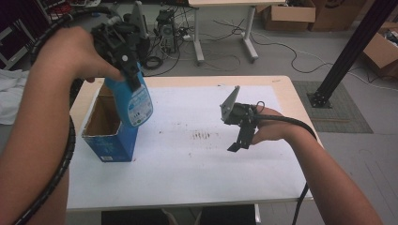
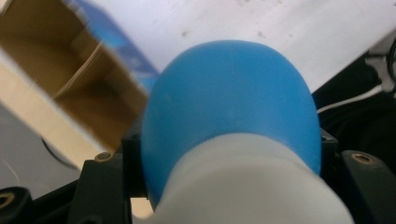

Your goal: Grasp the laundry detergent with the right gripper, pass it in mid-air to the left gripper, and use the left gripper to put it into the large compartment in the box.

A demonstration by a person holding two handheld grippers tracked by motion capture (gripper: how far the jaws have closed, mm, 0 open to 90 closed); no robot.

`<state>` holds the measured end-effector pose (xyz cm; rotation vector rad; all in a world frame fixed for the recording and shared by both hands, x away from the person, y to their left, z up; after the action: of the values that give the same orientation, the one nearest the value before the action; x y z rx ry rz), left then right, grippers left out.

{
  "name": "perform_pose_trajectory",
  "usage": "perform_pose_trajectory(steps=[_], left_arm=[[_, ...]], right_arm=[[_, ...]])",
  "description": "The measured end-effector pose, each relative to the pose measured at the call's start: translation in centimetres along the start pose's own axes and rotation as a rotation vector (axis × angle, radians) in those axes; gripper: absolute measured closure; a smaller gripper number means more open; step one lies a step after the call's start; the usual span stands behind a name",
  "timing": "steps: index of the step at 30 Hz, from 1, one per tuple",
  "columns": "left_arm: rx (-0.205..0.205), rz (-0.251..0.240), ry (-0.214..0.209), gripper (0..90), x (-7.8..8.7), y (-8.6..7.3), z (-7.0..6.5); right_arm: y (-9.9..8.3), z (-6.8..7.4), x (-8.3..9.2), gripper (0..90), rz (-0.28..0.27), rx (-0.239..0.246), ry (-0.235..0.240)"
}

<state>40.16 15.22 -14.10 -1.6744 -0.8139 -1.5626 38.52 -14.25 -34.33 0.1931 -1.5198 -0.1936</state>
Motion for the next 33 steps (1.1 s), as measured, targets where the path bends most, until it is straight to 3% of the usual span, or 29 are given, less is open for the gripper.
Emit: perform_pose_trajectory(steps=[10, 17, 24, 33], left_arm=[[0.269, -0.014, -0.003, 38.7, 2.2, -2.0, 4.2], [0.386, -0.023, -0.002, 38.8, 2.1, -3.0, 6.2], [0.448, -0.009, 0.008, 38.8, 0.0, -3.4, 8.0], [0.457, 0.000, -0.006, 38.8, -5.3, -3.0, 9.1]], right_arm=[[-1.3, 0.2, -0.3, 0.0, 0.125, -0.006, 0.032], [-1.4, 0.1, 0.0, 0.0, 0.151, -0.003, 0.040], [-1.3, 0.1, 0.3, 0.0, 0.167, 0.000, 0.040], [-1.2, 0.2, 0.1, 0.0, 0.177, 0.006, 0.037]])
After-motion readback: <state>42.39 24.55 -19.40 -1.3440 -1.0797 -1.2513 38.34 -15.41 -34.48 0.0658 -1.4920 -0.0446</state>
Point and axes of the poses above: each handheld gripper's, and its own axes: x roughly backward along the jaws, y roughly out of its top, z roughly to its left, the point moved 5 cm from there along -x, roughly forward along the jaws, and after that the axes turned 7 degrees about z, right-handed, at the moved point
